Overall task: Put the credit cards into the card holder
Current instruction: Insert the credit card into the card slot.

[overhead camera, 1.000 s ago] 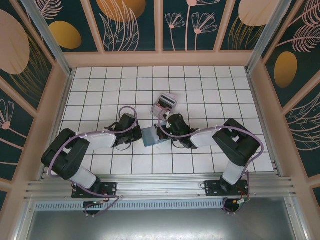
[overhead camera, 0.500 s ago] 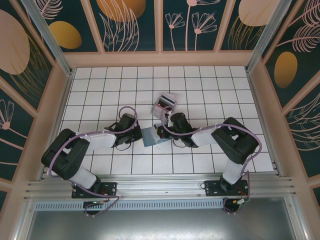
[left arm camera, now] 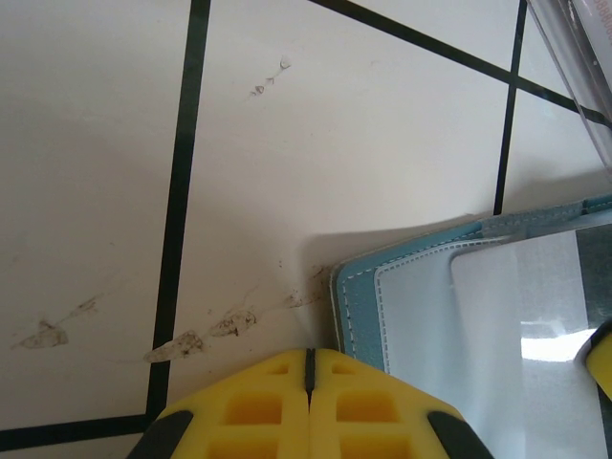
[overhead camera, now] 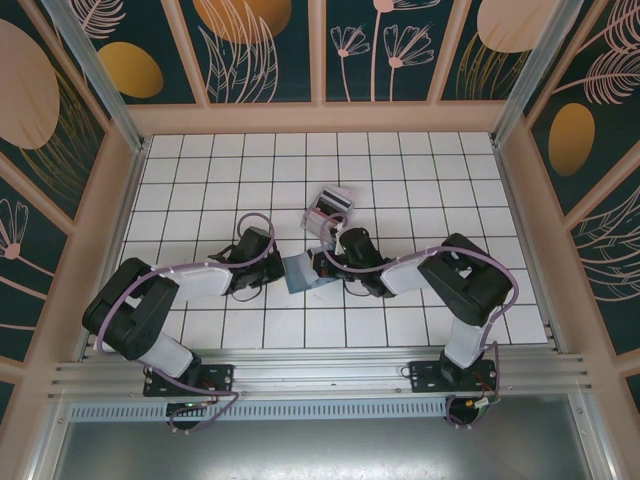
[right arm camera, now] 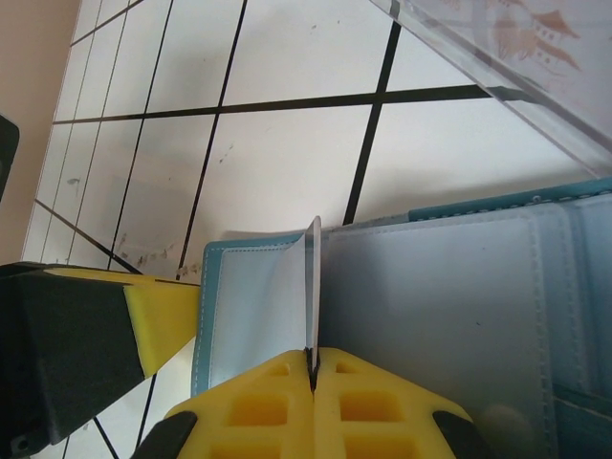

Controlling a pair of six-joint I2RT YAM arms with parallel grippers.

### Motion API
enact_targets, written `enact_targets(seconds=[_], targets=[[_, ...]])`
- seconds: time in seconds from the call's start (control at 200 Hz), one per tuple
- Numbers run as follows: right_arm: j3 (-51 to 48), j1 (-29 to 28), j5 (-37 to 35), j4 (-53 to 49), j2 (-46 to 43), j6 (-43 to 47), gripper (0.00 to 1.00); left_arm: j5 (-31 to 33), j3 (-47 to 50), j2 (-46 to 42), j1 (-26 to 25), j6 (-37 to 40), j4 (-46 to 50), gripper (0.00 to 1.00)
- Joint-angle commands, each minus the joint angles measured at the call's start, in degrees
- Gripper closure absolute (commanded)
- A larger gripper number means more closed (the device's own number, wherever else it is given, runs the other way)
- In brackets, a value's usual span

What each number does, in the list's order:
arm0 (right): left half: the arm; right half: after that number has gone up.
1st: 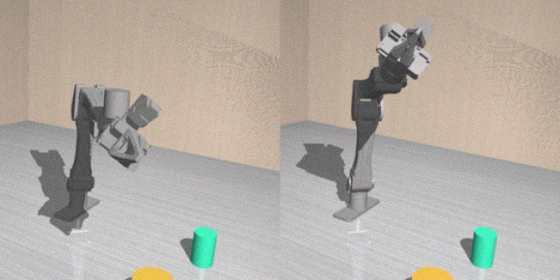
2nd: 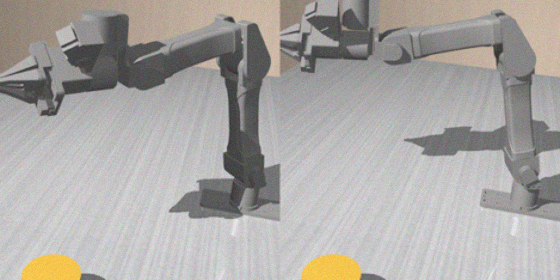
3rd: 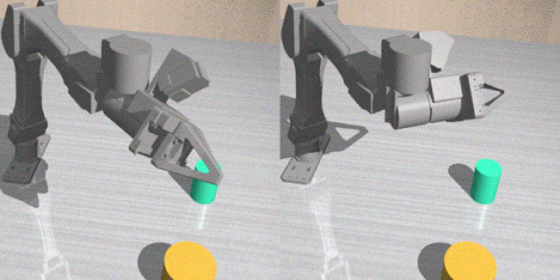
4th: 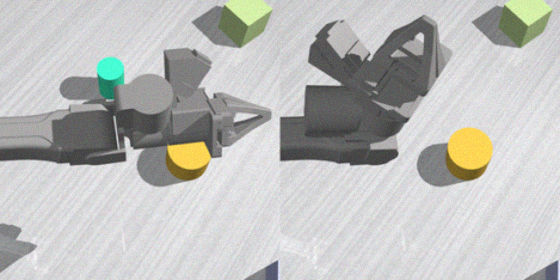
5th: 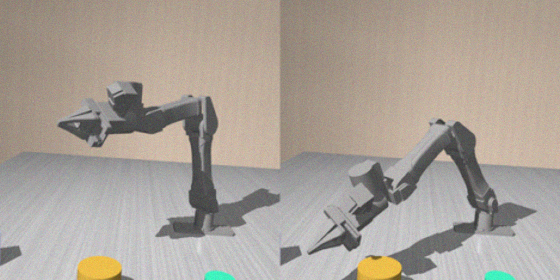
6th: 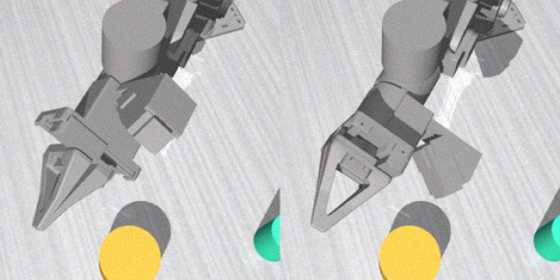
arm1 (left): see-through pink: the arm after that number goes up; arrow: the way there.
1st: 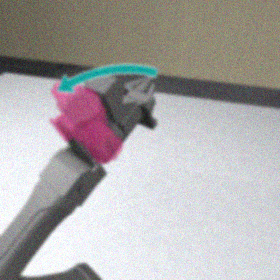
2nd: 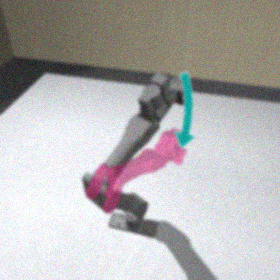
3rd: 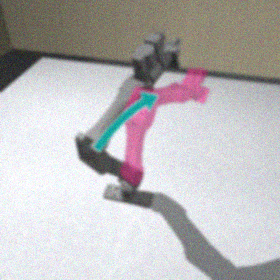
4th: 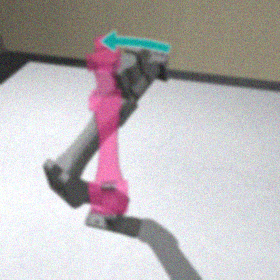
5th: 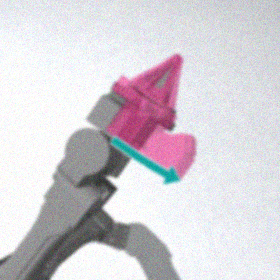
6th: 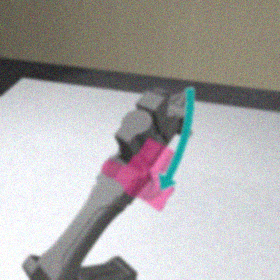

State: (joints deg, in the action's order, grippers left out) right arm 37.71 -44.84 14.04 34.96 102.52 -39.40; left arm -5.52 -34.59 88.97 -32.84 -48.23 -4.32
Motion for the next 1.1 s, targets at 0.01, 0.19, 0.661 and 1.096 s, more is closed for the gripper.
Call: enact_targets(seconds=[0.01, 0.19, 0.661, 1.096], targets=[[-1.5, -3.15, -2.82, -8.32, 0.0, 0.72, 0.94, -0.48, 1.28, 1.03, -0.24, 0.37, 2.56, 1.0], [-1.56, -3.62, -6.61, -12.54, -2.54, 2.51, 0.79, -0.43, 0.84, 1.22, -0.27, 0.59, 2.87, 1.0], [6.44, -2.88, -11.54, -26.11, -8.56, 11.69, 0.53, -0.11, 0.93, 0.77, -0.27, 0.67, 3.18, 1.0], [7.51, -2.1, -9.18, -26.83, -9.12, 12.5, 0.57, -2.6, 0.51, -1.71, -0.27, -0.02, 2.81, 1.0]])
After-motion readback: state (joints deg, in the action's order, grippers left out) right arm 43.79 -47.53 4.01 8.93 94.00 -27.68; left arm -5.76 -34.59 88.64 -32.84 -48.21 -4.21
